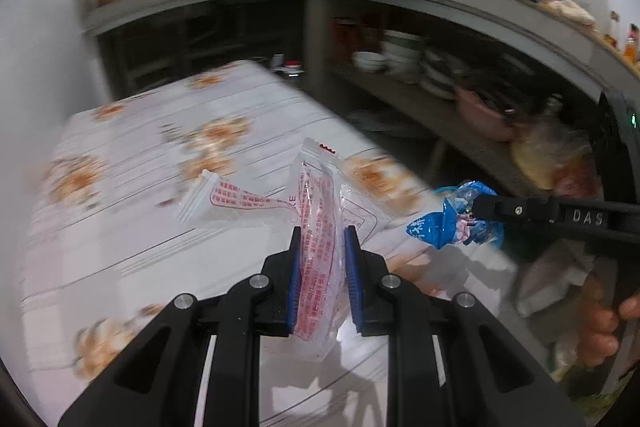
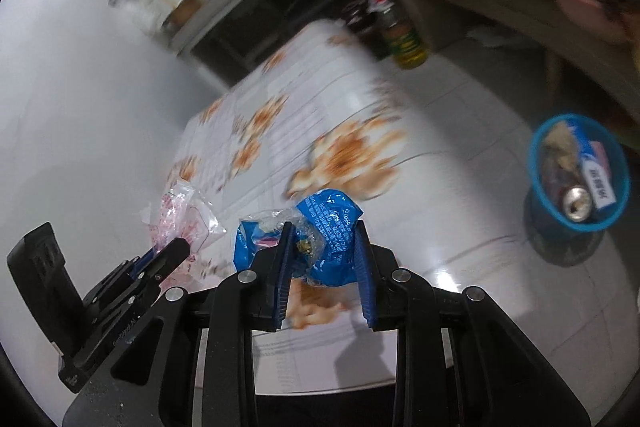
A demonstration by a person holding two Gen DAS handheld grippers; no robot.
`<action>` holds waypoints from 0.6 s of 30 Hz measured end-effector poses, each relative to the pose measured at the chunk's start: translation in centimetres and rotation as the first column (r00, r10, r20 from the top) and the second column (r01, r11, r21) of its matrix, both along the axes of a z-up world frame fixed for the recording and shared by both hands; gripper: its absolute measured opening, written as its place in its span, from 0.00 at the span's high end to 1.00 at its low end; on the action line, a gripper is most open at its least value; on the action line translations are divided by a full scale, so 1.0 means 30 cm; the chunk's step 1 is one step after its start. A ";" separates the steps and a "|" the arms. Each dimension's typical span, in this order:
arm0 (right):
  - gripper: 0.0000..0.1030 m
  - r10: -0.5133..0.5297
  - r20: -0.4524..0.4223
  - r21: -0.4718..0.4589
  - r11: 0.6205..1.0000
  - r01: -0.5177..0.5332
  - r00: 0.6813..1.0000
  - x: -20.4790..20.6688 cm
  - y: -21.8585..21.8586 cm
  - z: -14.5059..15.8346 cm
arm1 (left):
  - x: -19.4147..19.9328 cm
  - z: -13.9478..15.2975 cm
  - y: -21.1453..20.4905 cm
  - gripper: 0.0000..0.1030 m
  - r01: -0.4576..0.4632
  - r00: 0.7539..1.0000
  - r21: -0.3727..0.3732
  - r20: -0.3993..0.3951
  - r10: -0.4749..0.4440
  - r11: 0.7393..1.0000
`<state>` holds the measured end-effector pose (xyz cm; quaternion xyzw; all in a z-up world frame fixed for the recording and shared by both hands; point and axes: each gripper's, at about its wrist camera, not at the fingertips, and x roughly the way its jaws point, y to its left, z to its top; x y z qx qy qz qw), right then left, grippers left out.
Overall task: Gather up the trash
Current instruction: 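Lift the clear bag and blue wrapper and carry them toward the blue wastebasket, then hold both items over the blue wastebasket and open both grippers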
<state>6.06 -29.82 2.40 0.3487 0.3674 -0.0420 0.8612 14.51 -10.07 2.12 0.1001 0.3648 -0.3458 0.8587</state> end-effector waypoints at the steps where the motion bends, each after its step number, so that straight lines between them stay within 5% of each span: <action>1: 0.74 -0.032 0.005 0.002 0.999 0.032 0.999 -0.027 -0.039 0.002 | 0.005 0.003 -0.040 0.81 0.024 0.999 -0.013 -0.021 -0.024 1.000; 7: 0.74 -0.315 -0.022 -0.005 0.949 0.314 0.949 -0.273 -0.342 -0.057 | 0.038 -0.027 -0.341 0.81 0.170 0.967 -0.072 -0.179 -0.180 0.983; 12: 0.74 -0.483 -0.083 0.031 0.873 0.487 0.872 -0.446 -0.516 -0.180 | 0.112 -0.116 -0.637 0.81 0.214 0.883 -0.106 -0.405 -0.238 0.971; 18: 0.74 -0.542 -0.140 0.076 0.828 0.555 0.828 -0.526 -0.616 -0.307 | 0.182 -0.333 -0.980 0.81 0.189 0.780 0.002 -0.607 -0.149 0.982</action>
